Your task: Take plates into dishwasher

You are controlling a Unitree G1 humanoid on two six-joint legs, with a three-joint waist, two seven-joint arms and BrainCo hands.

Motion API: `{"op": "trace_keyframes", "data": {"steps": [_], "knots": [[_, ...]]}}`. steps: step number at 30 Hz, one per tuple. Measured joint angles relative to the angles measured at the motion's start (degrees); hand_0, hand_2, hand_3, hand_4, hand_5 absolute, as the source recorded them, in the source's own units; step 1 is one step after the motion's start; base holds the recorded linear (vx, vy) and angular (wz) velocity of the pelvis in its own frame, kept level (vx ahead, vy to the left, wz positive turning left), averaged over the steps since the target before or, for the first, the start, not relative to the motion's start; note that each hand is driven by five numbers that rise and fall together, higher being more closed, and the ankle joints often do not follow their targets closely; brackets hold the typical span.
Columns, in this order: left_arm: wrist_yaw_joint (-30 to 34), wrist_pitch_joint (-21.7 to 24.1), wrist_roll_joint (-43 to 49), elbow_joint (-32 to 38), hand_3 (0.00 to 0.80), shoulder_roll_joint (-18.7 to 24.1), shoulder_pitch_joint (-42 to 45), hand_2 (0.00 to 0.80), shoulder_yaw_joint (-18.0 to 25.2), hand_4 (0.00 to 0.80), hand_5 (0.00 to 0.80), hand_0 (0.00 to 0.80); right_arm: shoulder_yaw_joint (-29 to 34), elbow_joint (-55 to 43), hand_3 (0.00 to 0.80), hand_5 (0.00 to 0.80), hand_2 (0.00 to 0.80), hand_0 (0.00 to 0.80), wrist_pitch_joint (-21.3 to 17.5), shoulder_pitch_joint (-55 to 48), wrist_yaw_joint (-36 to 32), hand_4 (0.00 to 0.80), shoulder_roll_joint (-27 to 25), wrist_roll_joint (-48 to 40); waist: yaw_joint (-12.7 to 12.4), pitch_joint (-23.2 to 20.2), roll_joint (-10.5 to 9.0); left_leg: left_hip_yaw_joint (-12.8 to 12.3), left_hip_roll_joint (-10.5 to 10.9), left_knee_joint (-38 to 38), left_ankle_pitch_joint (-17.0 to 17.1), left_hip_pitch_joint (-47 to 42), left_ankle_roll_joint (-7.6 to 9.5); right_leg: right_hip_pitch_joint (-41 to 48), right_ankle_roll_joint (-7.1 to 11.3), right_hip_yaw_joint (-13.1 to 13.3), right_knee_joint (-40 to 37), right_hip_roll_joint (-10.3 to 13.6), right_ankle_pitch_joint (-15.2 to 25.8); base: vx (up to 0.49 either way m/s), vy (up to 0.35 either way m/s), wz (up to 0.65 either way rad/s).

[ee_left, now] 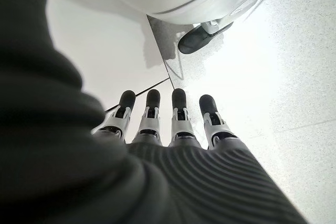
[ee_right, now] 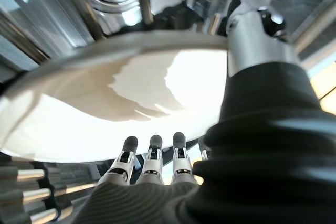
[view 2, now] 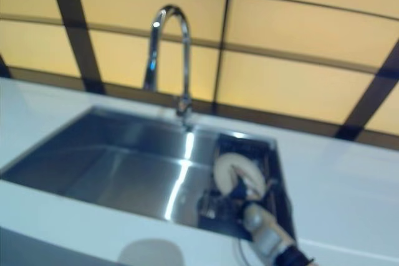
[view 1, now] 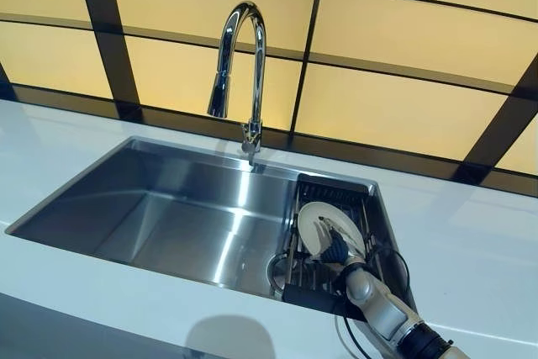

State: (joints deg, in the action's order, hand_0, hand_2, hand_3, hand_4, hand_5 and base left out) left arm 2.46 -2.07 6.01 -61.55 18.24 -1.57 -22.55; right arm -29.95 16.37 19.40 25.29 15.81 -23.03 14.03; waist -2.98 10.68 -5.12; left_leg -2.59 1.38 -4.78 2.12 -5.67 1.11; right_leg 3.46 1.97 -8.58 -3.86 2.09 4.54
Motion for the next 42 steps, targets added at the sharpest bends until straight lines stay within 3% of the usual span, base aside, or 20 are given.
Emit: {"op": "trace_keyframes", "data": {"steps": [12, 42], "knots": [[0.0, -1.0, 0.0, 0.0, 0.000, 0.0, -1.1, 0.000, -1.0, 0.000, 0.000, 0.000, 0.0, 2.4, 0.000, 0.000, 0.000, 0.000, 2.4, 1.5, -0.3, 0.000, 1.8, 0.1, -0.9, -0.3, -0.98, -0.2, 0.0, 0.1, 0.0, 0.5, -0.10, -0.6, 0.27, 0.0, 0.1, 0.0, -0.3, 0.000, 0.000, 0.00], [-0.4, -2.2, -0.1, 2.1, 0.000, -0.5, -2.4, 0.000, -1.1, 0.000, 0.000, 0.000, -1.6, 2.2, 0.000, 0.000, 0.000, 0.000, 3.9, 1.7, -1.6, 0.000, 2.9, 4.3, -0.8, -0.2, -0.80, -0.2, 0.1, 0.1, 0.0, 1.3, 0.03, -1.7, 0.04, 0.1, 0.6, 0.1, -0.1, 0.000, 0.001, 0.00]]}}
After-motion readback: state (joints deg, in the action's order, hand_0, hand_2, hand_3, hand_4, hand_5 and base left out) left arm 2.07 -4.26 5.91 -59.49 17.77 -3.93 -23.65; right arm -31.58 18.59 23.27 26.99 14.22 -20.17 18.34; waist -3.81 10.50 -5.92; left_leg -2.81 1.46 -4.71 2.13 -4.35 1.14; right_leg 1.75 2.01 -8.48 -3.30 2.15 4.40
